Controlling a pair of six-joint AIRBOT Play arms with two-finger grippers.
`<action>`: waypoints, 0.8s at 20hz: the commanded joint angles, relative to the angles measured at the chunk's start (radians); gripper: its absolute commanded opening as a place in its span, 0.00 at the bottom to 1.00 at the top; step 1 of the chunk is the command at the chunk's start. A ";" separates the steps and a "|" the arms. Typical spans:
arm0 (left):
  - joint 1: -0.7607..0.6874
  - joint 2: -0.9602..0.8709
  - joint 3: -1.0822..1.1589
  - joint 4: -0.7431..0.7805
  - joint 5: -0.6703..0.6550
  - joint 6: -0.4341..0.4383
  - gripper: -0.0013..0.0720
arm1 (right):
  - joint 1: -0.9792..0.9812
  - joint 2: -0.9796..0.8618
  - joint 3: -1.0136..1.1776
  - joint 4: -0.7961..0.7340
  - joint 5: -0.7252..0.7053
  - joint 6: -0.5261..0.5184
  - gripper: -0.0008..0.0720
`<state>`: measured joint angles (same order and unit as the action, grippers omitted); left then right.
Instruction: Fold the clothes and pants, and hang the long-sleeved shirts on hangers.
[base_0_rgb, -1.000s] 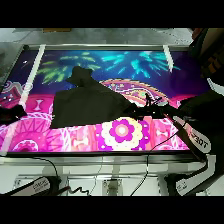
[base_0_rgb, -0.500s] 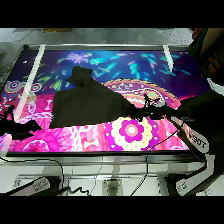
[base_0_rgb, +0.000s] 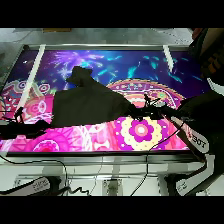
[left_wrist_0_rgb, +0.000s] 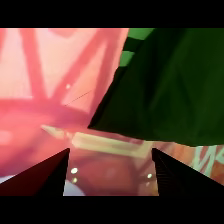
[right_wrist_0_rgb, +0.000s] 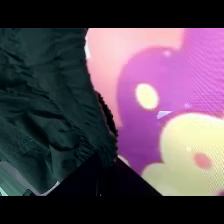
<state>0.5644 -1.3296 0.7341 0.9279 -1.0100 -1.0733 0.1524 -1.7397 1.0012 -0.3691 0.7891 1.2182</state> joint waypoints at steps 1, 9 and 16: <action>-0.070 -0.051 -0.008 -0.055 0.102 0.045 0.83 | 0.001 0.001 0.000 0.000 0.003 0.000 0.05; -0.120 -0.040 0.044 -0.133 0.183 0.048 0.03 | -0.020 0.054 0.003 -0.028 0.030 -0.055 0.05; -0.120 0.262 0.320 -0.256 0.140 0.125 0.03 | -0.036 0.400 0.220 -0.243 0.175 -0.110 0.04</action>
<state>0.4454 -1.1892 0.9493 0.7406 -0.8635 -0.9825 0.1184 -1.4750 1.1305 -0.5316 0.9131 1.1263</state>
